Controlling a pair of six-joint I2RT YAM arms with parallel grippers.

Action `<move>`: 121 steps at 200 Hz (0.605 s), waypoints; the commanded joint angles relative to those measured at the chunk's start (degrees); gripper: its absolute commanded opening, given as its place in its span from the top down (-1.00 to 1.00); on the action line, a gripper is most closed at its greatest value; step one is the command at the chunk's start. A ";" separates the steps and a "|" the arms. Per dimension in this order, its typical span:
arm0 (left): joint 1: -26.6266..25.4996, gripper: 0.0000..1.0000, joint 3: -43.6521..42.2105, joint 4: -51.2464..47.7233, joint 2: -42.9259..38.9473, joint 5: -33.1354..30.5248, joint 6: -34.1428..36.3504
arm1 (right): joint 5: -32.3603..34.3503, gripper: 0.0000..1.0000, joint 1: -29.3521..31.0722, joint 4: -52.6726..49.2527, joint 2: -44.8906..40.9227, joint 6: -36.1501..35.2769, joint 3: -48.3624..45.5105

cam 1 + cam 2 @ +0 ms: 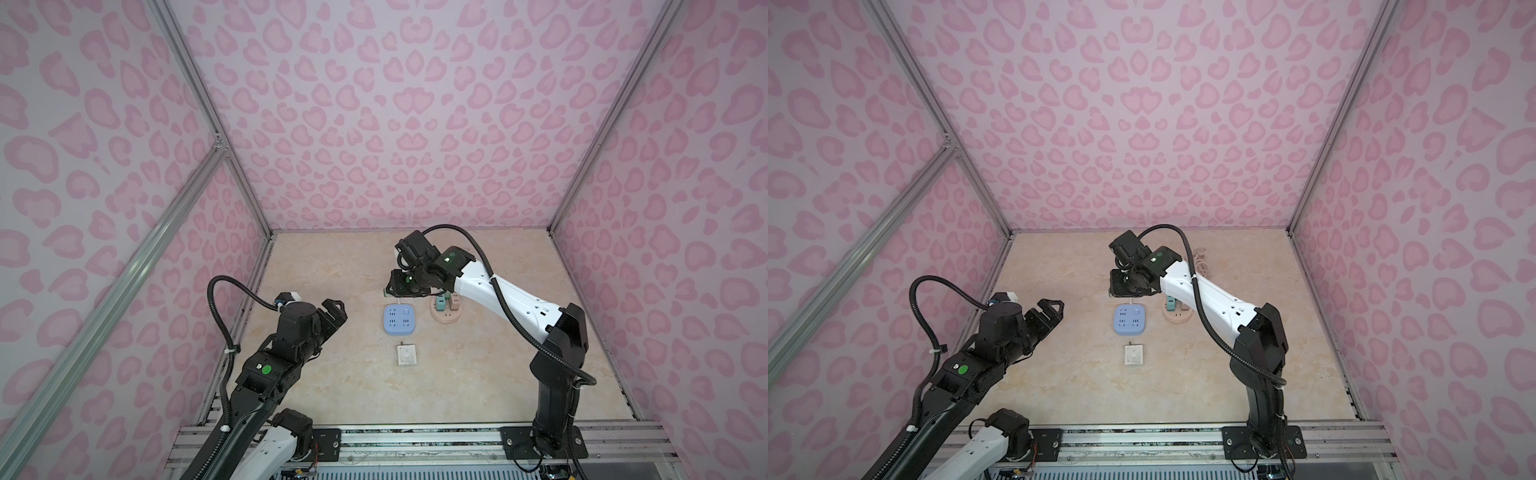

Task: Insert the plug

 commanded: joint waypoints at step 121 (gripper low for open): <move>0.04 -0.96 -2.97 2.41 -1.71 -2.74 4.92 | -1.03 1.00 -1.83 -22.53 19.65 0.26 22.72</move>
